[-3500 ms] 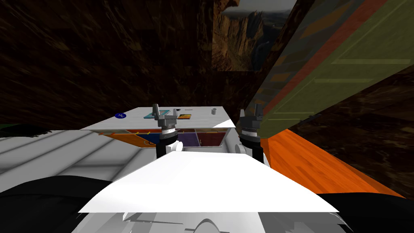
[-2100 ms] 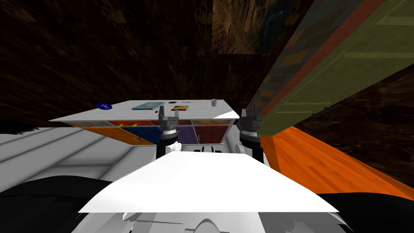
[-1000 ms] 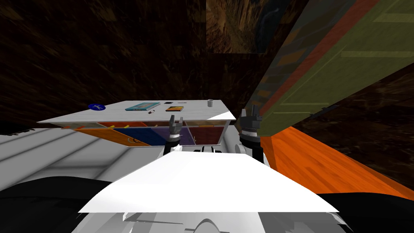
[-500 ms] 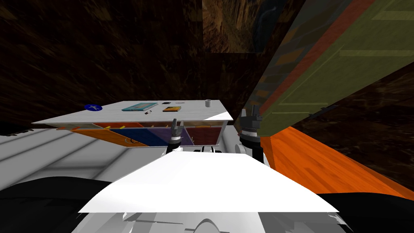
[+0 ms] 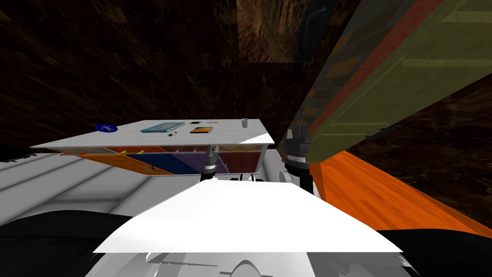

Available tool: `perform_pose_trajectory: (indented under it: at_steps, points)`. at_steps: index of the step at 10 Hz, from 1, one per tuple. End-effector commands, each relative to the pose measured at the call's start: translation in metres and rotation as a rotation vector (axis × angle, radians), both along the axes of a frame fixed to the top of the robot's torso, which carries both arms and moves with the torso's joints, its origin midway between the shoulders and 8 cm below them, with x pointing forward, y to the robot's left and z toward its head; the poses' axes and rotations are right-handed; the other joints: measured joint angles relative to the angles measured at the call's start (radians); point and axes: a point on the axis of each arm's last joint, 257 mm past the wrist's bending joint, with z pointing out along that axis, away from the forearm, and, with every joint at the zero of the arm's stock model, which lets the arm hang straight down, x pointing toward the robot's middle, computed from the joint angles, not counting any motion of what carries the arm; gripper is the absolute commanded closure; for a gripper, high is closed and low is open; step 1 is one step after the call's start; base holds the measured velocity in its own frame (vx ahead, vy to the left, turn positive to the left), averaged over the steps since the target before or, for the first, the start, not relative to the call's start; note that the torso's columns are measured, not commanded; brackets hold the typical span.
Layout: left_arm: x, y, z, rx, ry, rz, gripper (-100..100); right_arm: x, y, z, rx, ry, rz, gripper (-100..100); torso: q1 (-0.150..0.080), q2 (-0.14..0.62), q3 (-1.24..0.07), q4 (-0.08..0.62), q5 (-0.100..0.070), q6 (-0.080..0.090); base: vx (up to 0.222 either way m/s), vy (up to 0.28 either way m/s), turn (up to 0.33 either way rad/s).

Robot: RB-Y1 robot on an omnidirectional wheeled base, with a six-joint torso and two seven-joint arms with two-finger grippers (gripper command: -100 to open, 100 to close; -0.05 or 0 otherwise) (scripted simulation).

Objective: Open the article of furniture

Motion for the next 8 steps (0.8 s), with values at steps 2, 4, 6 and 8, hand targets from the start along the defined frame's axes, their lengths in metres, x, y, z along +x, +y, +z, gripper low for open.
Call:
perform_pose_trajectory:
  at_steps: [2, 4, 6, 8]
  points:
    - [-0.004, 0.003, -0.027, 0.004, 0.020, 0.004, -100, 0.000, 0.000, 0.000, 0.000, 0.000, 0.000, 0, -0.001, -0.001, 0.000, -0.001, 0.000, 0.001, 0.016, -0.065, 0.001]
    - [-0.008, 0.003, -0.040, 0.005, 0.022, 0.005, -100, 0.000, 0.000, 0.000, 0.000, 0.000, 0.000, 0, -0.001, -0.001, -0.001, 0.000, 0.000, 0.000, 0.021, -0.084, -0.005]
    - [-0.010, 0.003, -0.053, 0.004, 0.040, 0.007, -100, 0.000, 0.000, 0.000, 0.000, 0.000, 0.000, 0, 0.001, 0.000, 0.000, 0.000, 0.000, 0.000, 0.020, -0.054, 0.003]
    - [-0.012, 0.003, -0.062, 0.004, 0.047, 0.008, -100, 0.000, 0.000, 0.000, 0.000, 0.000, 0.000, 0, 0.000, 0.000, 0.000, 0.000, 0.000, 0.000, 0.013, -0.056, -0.004]
